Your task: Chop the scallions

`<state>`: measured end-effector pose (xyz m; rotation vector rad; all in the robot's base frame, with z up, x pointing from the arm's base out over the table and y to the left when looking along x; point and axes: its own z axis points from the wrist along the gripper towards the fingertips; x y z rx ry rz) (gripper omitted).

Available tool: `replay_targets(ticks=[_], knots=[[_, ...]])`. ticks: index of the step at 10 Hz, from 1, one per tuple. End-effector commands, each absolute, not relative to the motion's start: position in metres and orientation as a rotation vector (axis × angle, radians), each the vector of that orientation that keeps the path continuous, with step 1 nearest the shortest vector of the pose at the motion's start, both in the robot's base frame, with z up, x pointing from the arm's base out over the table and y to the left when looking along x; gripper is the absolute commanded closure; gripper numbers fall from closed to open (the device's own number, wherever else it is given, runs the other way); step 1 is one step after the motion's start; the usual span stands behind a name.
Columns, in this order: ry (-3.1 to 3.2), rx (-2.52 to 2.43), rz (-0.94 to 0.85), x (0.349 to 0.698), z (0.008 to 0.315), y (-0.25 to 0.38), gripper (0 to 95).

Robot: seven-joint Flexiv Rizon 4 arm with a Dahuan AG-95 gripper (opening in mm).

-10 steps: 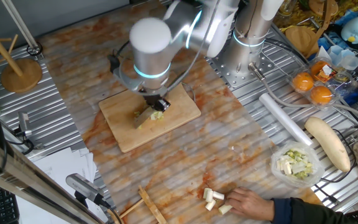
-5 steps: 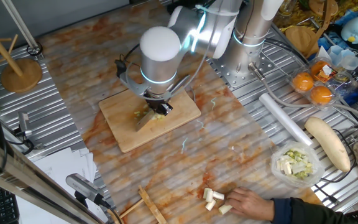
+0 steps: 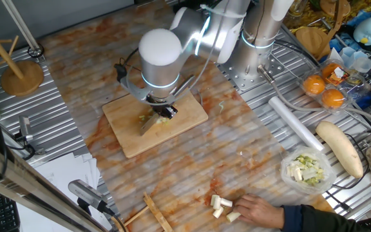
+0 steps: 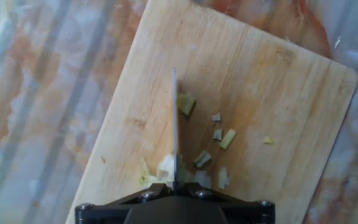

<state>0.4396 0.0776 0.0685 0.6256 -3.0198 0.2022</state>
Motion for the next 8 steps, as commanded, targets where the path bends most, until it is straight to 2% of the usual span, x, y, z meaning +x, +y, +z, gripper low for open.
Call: replay_targets(ticks=[1, 5, 8], knots=[[-3.101, 0.469, 0.129, 0.438, 0.073, 0.079, 95.0], [-3.103, 0.48, 0.03, 0.435, 0.052, 0.078, 95.0], [-3.133, 0.505, 0.0, 0.434, 0.019, 0.074, 95.0]])
